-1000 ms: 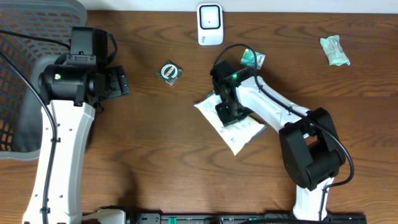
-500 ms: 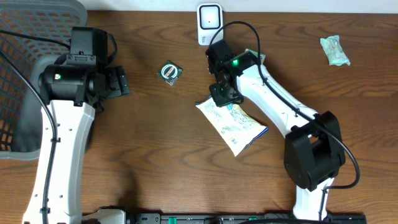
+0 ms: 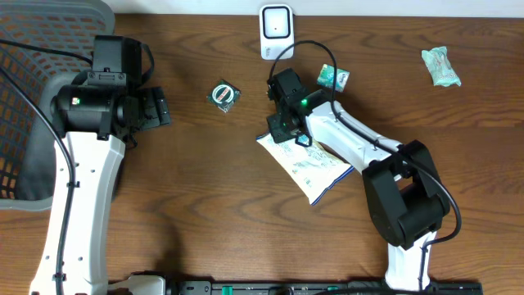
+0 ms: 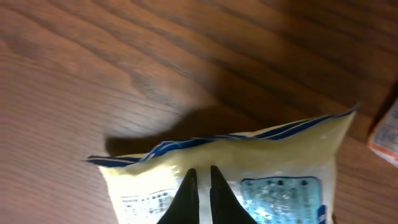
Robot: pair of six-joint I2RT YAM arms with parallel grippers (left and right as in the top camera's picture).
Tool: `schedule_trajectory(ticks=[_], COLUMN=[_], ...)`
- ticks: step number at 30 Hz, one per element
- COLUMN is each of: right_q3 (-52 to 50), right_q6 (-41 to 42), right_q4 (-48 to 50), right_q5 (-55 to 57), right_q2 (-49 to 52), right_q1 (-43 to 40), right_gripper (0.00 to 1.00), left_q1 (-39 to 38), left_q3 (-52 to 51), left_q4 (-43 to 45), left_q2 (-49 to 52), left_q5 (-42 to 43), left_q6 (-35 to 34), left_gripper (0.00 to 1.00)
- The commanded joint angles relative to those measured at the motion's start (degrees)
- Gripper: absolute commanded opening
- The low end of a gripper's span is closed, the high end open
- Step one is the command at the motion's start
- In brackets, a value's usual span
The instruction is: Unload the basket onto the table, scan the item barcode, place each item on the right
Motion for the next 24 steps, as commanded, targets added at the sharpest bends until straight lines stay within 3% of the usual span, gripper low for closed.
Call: schedule_trajectory(ticks=[1,8,13,18,24], right_q3=[5.35,19.06,19.37,12.83,-0.02], right_q6=[0.11,-5.07,-6.03,-6.03,-5.84], right_q4=[-2.86,-25.64,-37.11,-38.49,-32.35], right_q5=[-0.79,-0.79,-0.79,1.84,4.42], right_q2=[0.28,0.28,0.35,0.35,0.35], right_q1=[0.39,-0.35,-0.17,0.13,-0.33], right_gripper=[0.01,0.01,0.01,0.01,0.01], left_q1=[0.31,0.31,0.31,0.31,0.31], left_q3=[0.52,0.52,0.52,0.52,0.52], left_q4=[-0.20,-0.20,-0.20,-0.20,-0.20], left_q2=[-0.42,-0.42,-0.42,-0.42,-0.42], left_q5=[-0.96,-0.96,-0.96,-0.96,-0.96], left_q6=[-0.33,-0.33,-0.33,-0.33,-0.33], left_gripper=[0.98,0.98,0.98,0.98,0.98])
